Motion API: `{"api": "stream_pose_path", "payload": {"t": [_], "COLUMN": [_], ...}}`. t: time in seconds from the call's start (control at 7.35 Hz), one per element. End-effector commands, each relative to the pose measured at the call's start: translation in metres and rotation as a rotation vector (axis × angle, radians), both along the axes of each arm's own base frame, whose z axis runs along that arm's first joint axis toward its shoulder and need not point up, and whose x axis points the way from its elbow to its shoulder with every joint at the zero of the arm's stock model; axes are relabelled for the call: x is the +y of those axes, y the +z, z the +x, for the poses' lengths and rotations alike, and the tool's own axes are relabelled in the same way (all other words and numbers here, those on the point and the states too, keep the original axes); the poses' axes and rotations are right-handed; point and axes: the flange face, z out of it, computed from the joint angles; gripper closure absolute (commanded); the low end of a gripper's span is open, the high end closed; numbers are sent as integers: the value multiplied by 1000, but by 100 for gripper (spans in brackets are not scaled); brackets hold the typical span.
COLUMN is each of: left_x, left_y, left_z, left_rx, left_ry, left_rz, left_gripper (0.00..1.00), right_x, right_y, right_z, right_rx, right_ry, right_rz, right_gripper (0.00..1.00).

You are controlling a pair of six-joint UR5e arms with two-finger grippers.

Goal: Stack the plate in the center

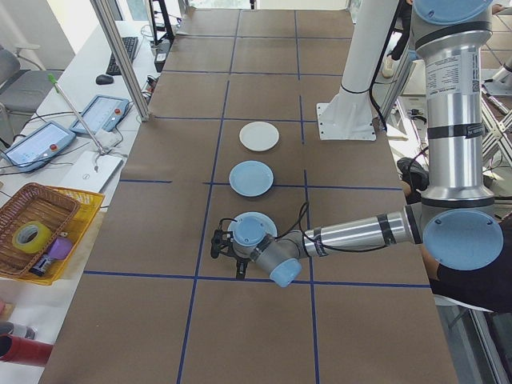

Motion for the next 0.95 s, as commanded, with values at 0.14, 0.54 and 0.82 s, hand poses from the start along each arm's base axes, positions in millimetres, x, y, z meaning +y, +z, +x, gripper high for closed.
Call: {"api": "stream_pose_path", "payload": {"t": [0.14, 0.54, 0.82], "left_x": [3, 4, 3], "left_y": [0, -1, -3], "left_z": [18, 24, 25], "left_rx": [6, 7, 10], "left_ry": [30, 44, 46], "left_rz": [-2, 0, 4], "left_gripper": [16, 35, 41], "right_x": [0, 0, 0], "right_y": [0, 0, 0], "right_z": [0, 0, 0], "right_rx": [-1, 1, -1], "right_ry": [0, -1, -1], "right_rz": [0, 1, 1], "right_gripper": [0, 0, 0]}}
